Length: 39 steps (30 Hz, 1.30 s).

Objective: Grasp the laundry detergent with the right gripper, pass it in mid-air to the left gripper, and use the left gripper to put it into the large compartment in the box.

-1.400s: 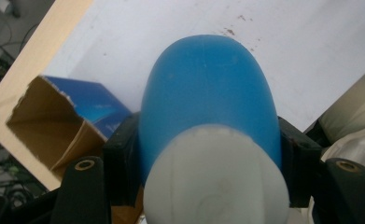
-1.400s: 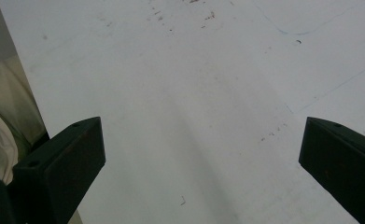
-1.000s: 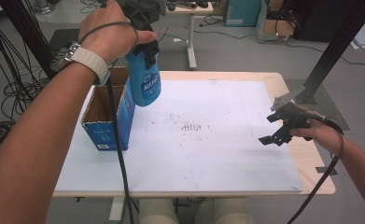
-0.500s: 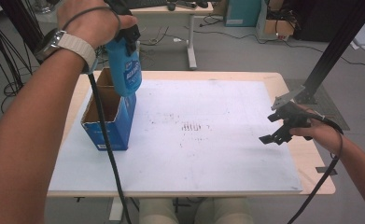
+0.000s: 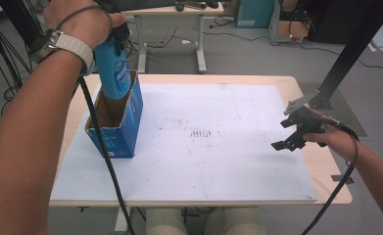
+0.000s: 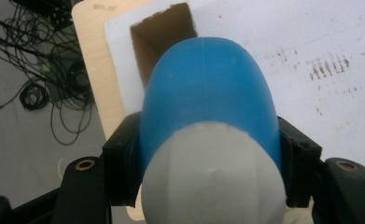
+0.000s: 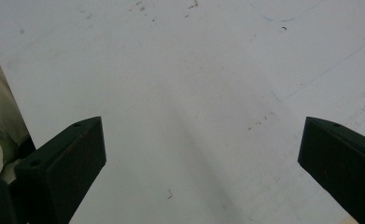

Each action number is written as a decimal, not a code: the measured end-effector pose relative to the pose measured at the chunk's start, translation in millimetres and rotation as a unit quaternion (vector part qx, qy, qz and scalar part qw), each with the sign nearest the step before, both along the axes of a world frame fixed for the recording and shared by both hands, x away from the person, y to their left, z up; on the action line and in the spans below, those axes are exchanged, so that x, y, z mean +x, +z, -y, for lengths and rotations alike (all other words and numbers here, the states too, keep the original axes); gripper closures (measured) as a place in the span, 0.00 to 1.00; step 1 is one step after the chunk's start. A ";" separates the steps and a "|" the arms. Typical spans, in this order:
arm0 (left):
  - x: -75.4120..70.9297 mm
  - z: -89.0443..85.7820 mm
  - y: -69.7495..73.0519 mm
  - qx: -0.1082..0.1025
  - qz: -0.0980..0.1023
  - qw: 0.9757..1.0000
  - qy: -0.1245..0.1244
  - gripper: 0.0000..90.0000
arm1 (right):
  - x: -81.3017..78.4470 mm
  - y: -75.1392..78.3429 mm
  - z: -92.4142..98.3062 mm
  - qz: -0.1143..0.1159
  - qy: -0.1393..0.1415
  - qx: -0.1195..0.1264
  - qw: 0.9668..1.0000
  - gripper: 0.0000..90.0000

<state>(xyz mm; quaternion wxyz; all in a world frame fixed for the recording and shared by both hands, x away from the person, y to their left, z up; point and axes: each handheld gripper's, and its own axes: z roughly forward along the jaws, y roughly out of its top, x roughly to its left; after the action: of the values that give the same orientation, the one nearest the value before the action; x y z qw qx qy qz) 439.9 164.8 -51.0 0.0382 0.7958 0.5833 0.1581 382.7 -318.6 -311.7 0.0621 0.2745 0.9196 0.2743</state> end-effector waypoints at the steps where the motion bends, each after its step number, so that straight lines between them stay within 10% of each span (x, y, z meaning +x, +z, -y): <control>1: -0.1 -1.4 -1.1 -0.001 0.000 1.000 0.005 0.42 | 0.1 0.0 0.0 0.000 0.000 0.000 1.000 0.01; 39: 9.3 -37.7 -90.3 0.001 -0.025 0.999 0.048 0.42 | 8.1 -6.5 3.9 0.013 0.001 -0.015 1.000 0.02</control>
<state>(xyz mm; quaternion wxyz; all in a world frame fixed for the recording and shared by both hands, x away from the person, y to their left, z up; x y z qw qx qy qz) 449.2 202.5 -141.3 0.0155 0.7707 0.6214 0.1401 390.8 -322.5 -318.2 0.0780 0.2688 0.9231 0.2638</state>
